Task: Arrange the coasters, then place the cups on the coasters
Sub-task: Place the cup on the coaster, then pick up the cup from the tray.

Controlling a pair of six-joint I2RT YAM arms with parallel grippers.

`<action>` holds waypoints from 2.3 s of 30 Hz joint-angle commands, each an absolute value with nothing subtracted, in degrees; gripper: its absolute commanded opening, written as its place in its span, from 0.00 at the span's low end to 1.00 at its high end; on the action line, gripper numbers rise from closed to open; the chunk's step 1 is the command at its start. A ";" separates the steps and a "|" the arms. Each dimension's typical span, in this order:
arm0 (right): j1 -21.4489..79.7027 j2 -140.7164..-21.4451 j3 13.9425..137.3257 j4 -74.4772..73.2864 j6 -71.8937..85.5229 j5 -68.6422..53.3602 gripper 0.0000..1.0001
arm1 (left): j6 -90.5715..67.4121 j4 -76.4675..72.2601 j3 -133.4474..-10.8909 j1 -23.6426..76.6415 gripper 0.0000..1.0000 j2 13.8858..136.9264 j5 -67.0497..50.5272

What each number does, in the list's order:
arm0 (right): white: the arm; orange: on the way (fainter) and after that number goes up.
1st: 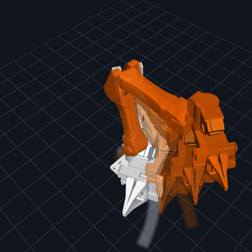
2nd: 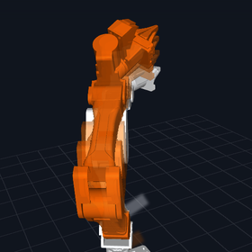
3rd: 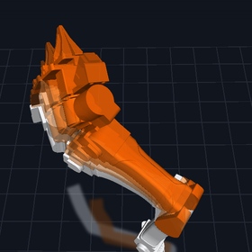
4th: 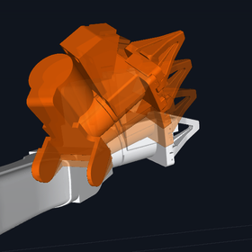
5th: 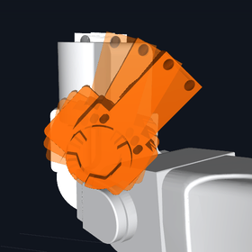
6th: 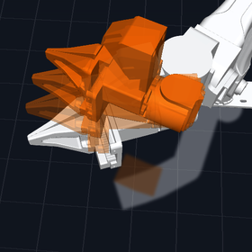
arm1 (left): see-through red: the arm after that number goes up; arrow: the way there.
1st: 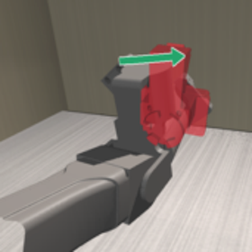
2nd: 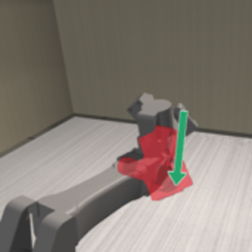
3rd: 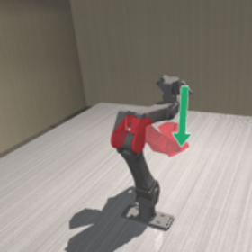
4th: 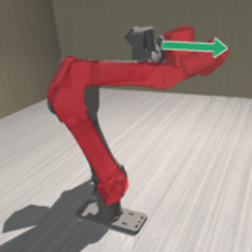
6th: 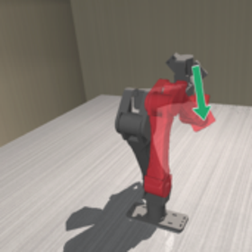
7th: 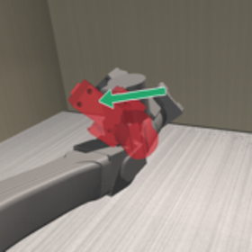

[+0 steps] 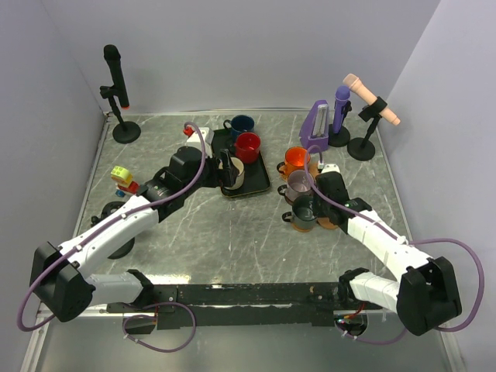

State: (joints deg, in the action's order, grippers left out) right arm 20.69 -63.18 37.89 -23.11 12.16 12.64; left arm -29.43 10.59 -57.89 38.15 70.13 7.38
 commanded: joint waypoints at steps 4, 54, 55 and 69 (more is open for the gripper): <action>19.86 -66.09 40.52 -21.36 11.78 13.45 0.00 | -28.74 8.09 -60.12 37.88 0.97 70.05 6.50; 19.51 -57.66 45.61 -26.10 9.23 16.96 0.67 | -31.11 11.51 -62.40 35.86 0.97 72.59 9.84; 19.51 -57.40 46.31 -26.19 9.23 17.05 0.67 | -31.29 11.86 -62.75 35.42 0.97 73.21 9.58; 19.42 -61.79 56.60 -25.31 7.74 16.96 0.66 | -36.47 21.79 -73.73 28.30 0.78 91.13 2.64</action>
